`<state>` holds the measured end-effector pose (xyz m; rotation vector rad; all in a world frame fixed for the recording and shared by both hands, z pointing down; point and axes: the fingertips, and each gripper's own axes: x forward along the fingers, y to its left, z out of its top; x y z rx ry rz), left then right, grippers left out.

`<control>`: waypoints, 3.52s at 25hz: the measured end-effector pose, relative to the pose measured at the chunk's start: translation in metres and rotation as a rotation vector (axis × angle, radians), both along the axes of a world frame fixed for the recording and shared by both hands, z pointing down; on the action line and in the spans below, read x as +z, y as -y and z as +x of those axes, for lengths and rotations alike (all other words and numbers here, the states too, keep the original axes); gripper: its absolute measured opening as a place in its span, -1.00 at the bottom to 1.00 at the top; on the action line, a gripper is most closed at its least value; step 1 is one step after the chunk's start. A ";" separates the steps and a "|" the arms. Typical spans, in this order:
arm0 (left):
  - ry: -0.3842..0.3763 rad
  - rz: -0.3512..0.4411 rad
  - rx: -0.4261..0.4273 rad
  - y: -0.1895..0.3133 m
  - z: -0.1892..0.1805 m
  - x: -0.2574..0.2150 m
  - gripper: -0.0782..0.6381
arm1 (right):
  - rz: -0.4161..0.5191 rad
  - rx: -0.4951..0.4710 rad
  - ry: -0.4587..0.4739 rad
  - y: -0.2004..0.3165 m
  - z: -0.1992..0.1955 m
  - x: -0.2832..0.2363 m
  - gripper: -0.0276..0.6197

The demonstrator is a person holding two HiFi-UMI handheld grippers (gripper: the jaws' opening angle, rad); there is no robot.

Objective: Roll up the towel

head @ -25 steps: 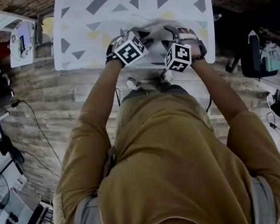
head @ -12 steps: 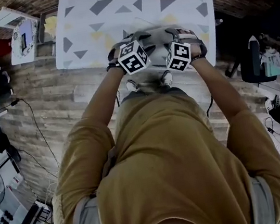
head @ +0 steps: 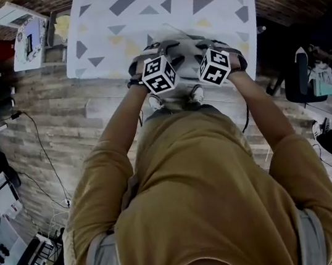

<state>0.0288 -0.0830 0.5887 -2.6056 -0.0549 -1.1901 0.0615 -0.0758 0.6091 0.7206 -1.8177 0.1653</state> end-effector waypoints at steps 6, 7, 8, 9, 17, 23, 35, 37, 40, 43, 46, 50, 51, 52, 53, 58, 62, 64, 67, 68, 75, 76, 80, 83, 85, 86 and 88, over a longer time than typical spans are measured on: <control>0.028 -0.048 0.047 -0.011 -0.002 0.004 -0.16 | -0.120 0.004 0.070 -0.011 -0.005 -0.007 -0.60; 0.035 -0.062 0.049 -0.012 -0.002 0.004 -0.16 | -0.138 0.010 0.085 -0.012 -0.005 -0.008 -0.60; 0.044 -0.080 0.050 -0.012 -0.002 0.004 -0.16 | -0.157 0.019 0.103 -0.013 -0.006 -0.008 -0.60; 0.055 -0.102 0.050 -0.012 -0.002 0.005 -0.16 | -0.177 0.031 0.123 -0.014 -0.006 -0.008 -0.60; 0.133 -0.123 0.141 -0.010 -0.004 -0.006 -0.10 | -0.241 0.159 0.301 0.004 -0.004 -0.026 -0.62; 0.137 -0.055 0.117 0.000 -0.001 0.001 -0.07 | -0.286 0.192 0.376 0.009 -0.003 -0.029 -0.62; 0.163 -0.341 0.050 0.020 0.002 -0.001 -0.32 | -0.242 0.188 0.362 0.022 0.010 -0.039 -0.60; 0.172 -0.394 0.054 0.027 0.003 0.000 -0.32 | -0.215 0.199 0.356 0.027 0.016 -0.044 -0.60; 0.196 -0.444 0.091 0.036 0.006 0.007 -0.32 | -0.215 0.228 0.365 0.031 0.022 -0.043 -0.60; 0.231 -0.460 0.121 0.043 0.010 0.010 -0.32 | -0.223 0.276 0.366 0.037 0.028 -0.032 -0.61; 0.243 -0.421 0.089 0.058 0.015 0.013 -0.26 | -0.223 0.330 0.366 0.044 0.036 -0.023 -0.61; 0.170 -0.382 0.008 0.072 0.016 0.007 -0.11 | -0.204 0.339 0.349 0.053 0.041 -0.018 -0.60; 0.138 -0.359 -0.031 0.076 0.015 0.003 -0.08 | -0.197 0.338 0.340 0.055 0.041 -0.018 -0.61; 0.101 -0.325 -0.076 0.082 0.012 -0.001 -0.06 | -0.188 0.338 0.334 0.057 0.042 -0.019 -0.60; 0.064 -0.287 -0.122 0.088 0.008 -0.003 -0.04 | -0.180 0.337 0.330 0.059 0.042 -0.019 -0.60; -0.045 -0.182 -0.321 0.099 -0.016 -0.004 -0.04 | -0.163 0.319 0.310 0.059 0.042 -0.017 -0.60; -0.118 -0.063 -0.427 0.103 -0.024 -0.015 -0.04 | -0.144 0.356 0.327 0.060 0.044 -0.016 -0.60; -0.142 0.002 -0.424 0.099 -0.024 -0.021 -0.13 | -0.143 0.396 0.354 0.060 0.046 -0.014 -0.60; -0.153 0.088 -0.330 0.085 -0.016 -0.024 -0.31 | -0.159 0.459 0.378 0.060 0.050 -0.011 -0.60; -0.152 0.120 -0.292 0.082 -0.012 -0.024 -0.32 | -0.168 0.484 0.388 0.060 0.052 -0.010 -0.60; -0.209 0.294 -0.164 0.065 -0.001 -0.050 -0.36 | -0.184 0.600 0.411 0.063 0.062 -0.005 -0.60; -0.216 0.300 -0.153 0.059 0.001 -0.052 -0.36 | -0.183 0.608 0.411 0.063 0.063 -0.004 -0.60; -0.280 0.274 -0.213 0.054 0.001 -0.068 -0.36 | -0.183 0.631 0.407 0.063 0.063 -0.004 -0.60; -0.323 0.194 -0.338 0.054 -0.015 -0.084 -0.36 | -0.187 0.629 0.400 0.061 0.061 -0.003 -0.60; -0.338 0.170 -0.387 0.049 -0.024 -0.093 -0.36 | -0.180 0.614 0.389 0.062 0.059 -0.005 -0.60; -0.342 0.167 -0.402 0.047 -0.028 -0.095 -0.36 | -0.174 0.603 0.381 0.062 0.057 -0.006 -0.60; -0.342 0.157 -0.433 0.044 -0.034 -0.091 -0.36 | -0.161 0.570 0.361 0.062 0.054 -0.007 -0.60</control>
